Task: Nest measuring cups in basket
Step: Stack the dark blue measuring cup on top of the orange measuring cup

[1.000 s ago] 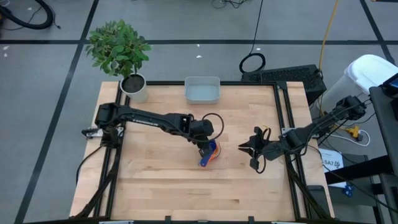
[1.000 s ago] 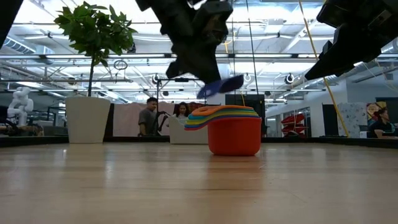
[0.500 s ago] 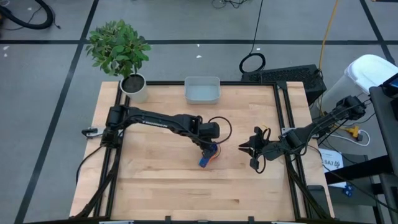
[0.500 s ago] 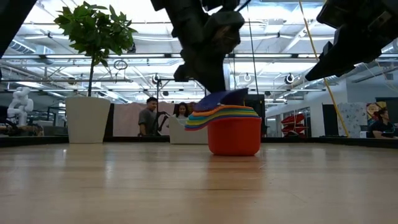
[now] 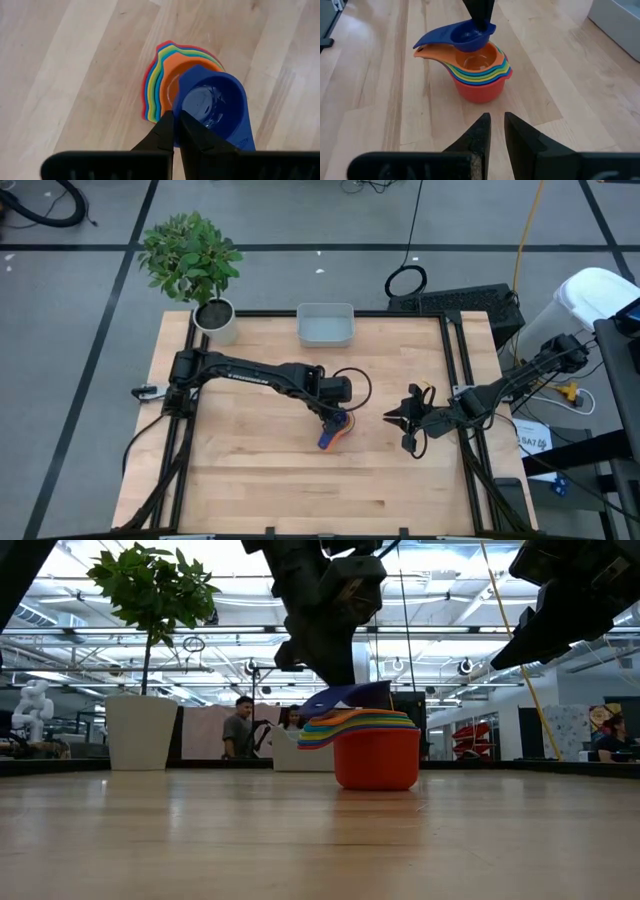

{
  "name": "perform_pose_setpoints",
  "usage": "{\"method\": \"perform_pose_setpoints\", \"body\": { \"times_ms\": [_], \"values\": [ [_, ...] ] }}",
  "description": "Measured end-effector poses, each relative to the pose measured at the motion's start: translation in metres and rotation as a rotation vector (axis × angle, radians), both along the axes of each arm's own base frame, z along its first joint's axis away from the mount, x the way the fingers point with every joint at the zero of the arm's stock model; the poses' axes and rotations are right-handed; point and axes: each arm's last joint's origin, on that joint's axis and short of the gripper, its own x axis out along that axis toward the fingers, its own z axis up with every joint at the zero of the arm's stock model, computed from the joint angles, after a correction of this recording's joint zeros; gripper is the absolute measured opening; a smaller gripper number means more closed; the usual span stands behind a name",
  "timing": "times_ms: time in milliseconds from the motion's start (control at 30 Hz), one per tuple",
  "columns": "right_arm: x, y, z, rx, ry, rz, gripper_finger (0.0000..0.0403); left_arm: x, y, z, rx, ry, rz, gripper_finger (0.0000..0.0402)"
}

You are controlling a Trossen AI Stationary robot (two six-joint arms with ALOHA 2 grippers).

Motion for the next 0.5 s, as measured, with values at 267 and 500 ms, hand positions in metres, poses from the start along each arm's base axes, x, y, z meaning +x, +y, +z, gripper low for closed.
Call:
{"method": "perform_pose_setpoints", "body": {
  "times_ms": [267,500],
  "values": [
    [0.0,0.0,0.0,0.006,-0.001,-0.004,0.005,0.001,-0.0008,0.0003,-0.002,-0.012,-0.003,0.0007],
    [0.0,0.0001,0.0,0.007,-0.001,-0.004,0.005,0.0031,-0.0011,0.0013,-0.007,-0.035,-0.005,0.0016]
  ]
}}
